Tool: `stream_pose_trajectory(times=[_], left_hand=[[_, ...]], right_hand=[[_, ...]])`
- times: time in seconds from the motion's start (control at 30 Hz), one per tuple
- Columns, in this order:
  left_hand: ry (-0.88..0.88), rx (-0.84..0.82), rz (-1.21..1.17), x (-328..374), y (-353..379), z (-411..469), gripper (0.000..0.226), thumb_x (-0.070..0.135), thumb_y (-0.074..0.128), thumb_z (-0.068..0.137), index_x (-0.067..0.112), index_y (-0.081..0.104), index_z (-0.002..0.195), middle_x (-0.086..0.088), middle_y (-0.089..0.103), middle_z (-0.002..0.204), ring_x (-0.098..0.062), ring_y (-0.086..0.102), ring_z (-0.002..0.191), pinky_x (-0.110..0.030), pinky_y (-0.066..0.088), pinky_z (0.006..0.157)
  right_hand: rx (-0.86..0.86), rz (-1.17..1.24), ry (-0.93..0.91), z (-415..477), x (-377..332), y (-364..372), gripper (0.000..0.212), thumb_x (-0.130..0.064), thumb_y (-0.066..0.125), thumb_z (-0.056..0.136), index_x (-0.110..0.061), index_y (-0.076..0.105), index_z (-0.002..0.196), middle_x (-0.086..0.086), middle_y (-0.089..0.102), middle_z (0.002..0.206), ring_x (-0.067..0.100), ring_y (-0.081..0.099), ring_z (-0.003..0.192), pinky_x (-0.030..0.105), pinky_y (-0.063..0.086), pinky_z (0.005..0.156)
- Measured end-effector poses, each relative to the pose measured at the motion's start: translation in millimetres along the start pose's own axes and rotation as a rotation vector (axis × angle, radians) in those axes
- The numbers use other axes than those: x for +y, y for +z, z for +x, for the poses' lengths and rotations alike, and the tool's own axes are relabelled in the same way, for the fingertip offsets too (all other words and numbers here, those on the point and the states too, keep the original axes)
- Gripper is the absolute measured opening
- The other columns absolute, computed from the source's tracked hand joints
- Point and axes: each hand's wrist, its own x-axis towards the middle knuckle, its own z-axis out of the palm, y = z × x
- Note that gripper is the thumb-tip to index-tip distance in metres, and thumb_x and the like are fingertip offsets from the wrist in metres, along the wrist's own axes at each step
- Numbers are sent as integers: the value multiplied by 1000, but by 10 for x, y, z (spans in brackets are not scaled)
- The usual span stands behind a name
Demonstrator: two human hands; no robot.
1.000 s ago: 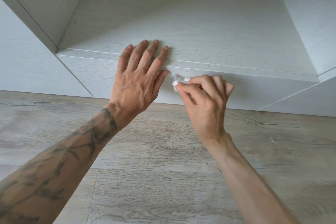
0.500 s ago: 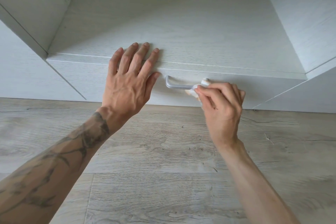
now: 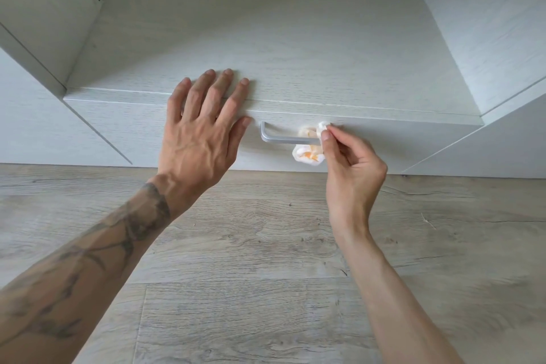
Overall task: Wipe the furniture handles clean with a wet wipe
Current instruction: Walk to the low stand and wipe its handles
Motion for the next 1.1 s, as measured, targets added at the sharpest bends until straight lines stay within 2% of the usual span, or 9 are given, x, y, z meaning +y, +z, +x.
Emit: stream_pose_trajectory(times=[0.17, 0.37, 0.57, 0.67, 0.77, 0.93, 1.03, 1.1], left_hand=[[1, 11, 4, -1, 6, -3, 56, 43, 37, 117, 13, 37, 164, -16, 45, 164, -38, 40, 151, -53, 21, 126], [-2, 2, 3, -5, 11, 3, 57, 43, 36, 117, 13, 36, 165, -16, 43, 165, -39, 38, 151, -53, 20, 126], [-3, 7, 4, 0, 10, 0, 57, 43, 38, 116, 13, 37, 165, -16, 43, 164, -38, 38, 150, -53, 20, 126], [-5, -7, 5, -2, 8, 6, 57, 44, 36, 116, 13, 36, 165, -16, 42, 165, -38, 37, 151, -54, 21, 126], [-5, -18, 10, 3, 5, 10, 57, 44, 34, 117, 14, 35, 165, -16, 42, 165, -38, 37, 152, -54, 21, 127], [-4, 0, 12, 7, 5, -2, 56, 43, 37, 117, 13, 37, 165, -16, 44, 164, -38, 39, 151, -54, 22, 126], [8, 10, 25, -2, 21, -3, 56, 43, 37, 117, 13, 36, 165, -15, 44, 164, -38, 40, 151, -54, 22, 126], [4, 4, 22, -3, 21, -4, 57, 43, 36, 117, 13, 35, 165, -16, 43, 164, -38, 39, 151, -53, 21, 126]], right_hand=[[-21, -37, -38, -58, -5, -72, 16, 0, 78, 95, -2, 79, 111, 15, 77, 114, 18, 78, 107, 23, 60, 95], [-62, -33, -23, -26, 4, -92, 19, -1, 78, 96, -13, 79, 110, 13, 78, 117, 19, 77, 112, 25, 59, 99], [-132, -156, -132, -73, 30, -152, 17, -1, 81, 93, -16, 80, 102, 8, 78, 103, 19, 79, 97, 27, 61, 91], [-79, -121, -101, -62, 36, -129, 22, 1, 81, 92, -19, 76, 98, 10, 79, 100, 19, 79, 95, 29, 61, 90], [-53, -121, -116, -127, 42, -30, 20, 2, 81, 91, -17, 77, 96, 8, 80, 95, 19, 79, 90, 30, 62, 86], [-15, -165, -247, -273, 55, 195, 14, 3, 82, 89, -11, 79, 94, 4, 79, 90, 19, 79, 84, 31, 63, 81], [-32, -215, -313, -302, 50, 283, 13, 2, 81, 89, -10, 80, 91, 1, 77, 87, 14, 77, 80, 25, 61, 78], [-24, -226, -311, -276, 53, 243, 14, 3, 81, 90, -10, 80, 92, 2, 78, 89, 16, 77, 82, 29, 62, 78]])
